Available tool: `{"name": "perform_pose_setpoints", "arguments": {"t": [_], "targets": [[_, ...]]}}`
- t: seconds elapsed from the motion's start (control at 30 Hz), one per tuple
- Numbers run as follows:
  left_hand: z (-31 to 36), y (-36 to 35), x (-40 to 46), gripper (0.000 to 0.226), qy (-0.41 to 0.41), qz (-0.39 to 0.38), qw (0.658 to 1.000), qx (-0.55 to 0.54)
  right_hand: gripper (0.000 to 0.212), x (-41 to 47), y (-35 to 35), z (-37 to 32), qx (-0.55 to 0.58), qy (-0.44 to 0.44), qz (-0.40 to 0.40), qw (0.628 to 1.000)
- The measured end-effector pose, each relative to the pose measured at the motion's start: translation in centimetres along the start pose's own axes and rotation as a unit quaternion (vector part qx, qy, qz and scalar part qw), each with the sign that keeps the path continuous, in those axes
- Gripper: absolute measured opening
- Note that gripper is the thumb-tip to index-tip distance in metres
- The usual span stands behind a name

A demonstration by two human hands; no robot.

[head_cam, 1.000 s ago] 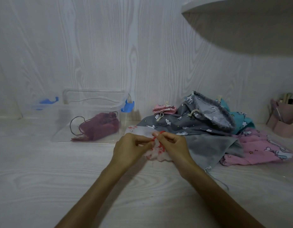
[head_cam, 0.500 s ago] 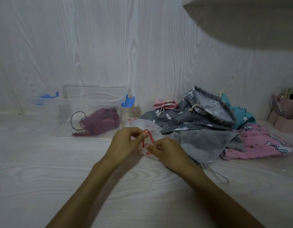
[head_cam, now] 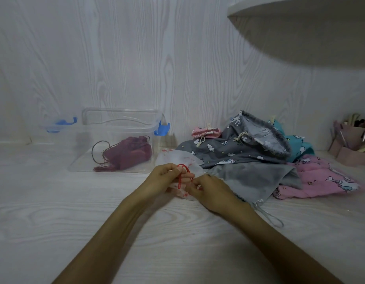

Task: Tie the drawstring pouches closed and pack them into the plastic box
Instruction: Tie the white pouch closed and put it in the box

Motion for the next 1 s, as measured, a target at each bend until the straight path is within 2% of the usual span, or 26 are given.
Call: {"name": "perform_pose_setpoints", "arguments": {"t": [0.07,0.13,0.2,0.23,0.3,0.37,0.53,0.6,0.67,0.73,0.8,0.9,0.93,1.0], "targets": [[0.0,-0.4,-0.3,0.02,0.011,0.005,1.0,-0.012,0.04,-0.1,0.4,-0.1,-0.002,-0.016,-0.043,0.999],[-0.3,-1.0,-0.4,0.019,0.009,0.013,1.0,0.003,0.04,-0.1,1.7,-0.5,-0.014,-0.038,-0.142,0.989],[-0.7,-1.4,-0.5,0.021,0.009,0.011,0.999,0.051,0.035,0.1,4.4,-1.2,-0.076,-0.063,-0.241,0.965],[-0.9,-1.6,-0.5,0.021,0.007,0.009,0.998,0.067,0.036,0.4,6.0,-1.8,-0.107,-0.073,-0.261,0.957],[-1.2,-1.7,-0.5,0.022,0.015,0.0,0.998,0.066,0.043,1.4,8.5,-3.0,-0.115,-0.093,-0.262,0.954],[-1.1,-1.8,-0.6,0.022,0.019,-0.013,0.998,0.064,0.048,2.8,9.0,-3.9,-0.066,-0.113,-0.257,0.957],[-1.1,-2.1,-0.4,0.023,0.08,-0.024,0.996,0.025,0.04,6.1,6.0,-6.0,0.046,-0.155,-0.227,0.96],[-1.7,-1.8,-0.1,0.012,0.073,-0.027,0.996,0.042,0.032,6.8,5.2,-7.2,0.108,-0.11,-0.21,0.965],[-2.1,-1.6,0.0,0.022,0.047,-0.044,0.996,0.056,0.031,6.7,5.1,-8.4,0.133,-0.035,-0.216,0.967],[-2.2,-1.4,0.0,0.029,0.044,-0.046,0.997,0.052,0.034,6.0,5.6,-8.0,0.116,0.012,-0.21,0.971],[-2.2,-1.3,0.1,0.03,0.043,-0.045,0.996,0.057,0.036,4.9,6.0,-5.7,0.032,0.033,-0.2,0.979],[-1.9,-1.3,0.3,0.029,0.039,-0.048,0.997,0.053,0.05,2.2,4.9,-0.8,-0.076,0.006,-0.239,0.968],[-1.8,-1.2,0.4,0.028,0.04,-0.047,0.997,0.049,0.046,1.5,4.3,0.3,-0.068,0.01,-0.225,0.972],[-1.8,-1.2,0.3,0.026,0.042,-0.046,0.997,0.033,0.032,1.2,3.5,1.6,-0.022,0.048,-0.14,0.989]]}}
Point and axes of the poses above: each hand's wrist, its own x-axis towards the middle knuckle, its own y-axis out of the back of the hand, z = x × y, the point moved 3 cm from there along x, towards the middle knuckle, and after that the axes turned 6 degrees about x, right-handed, at the moved point
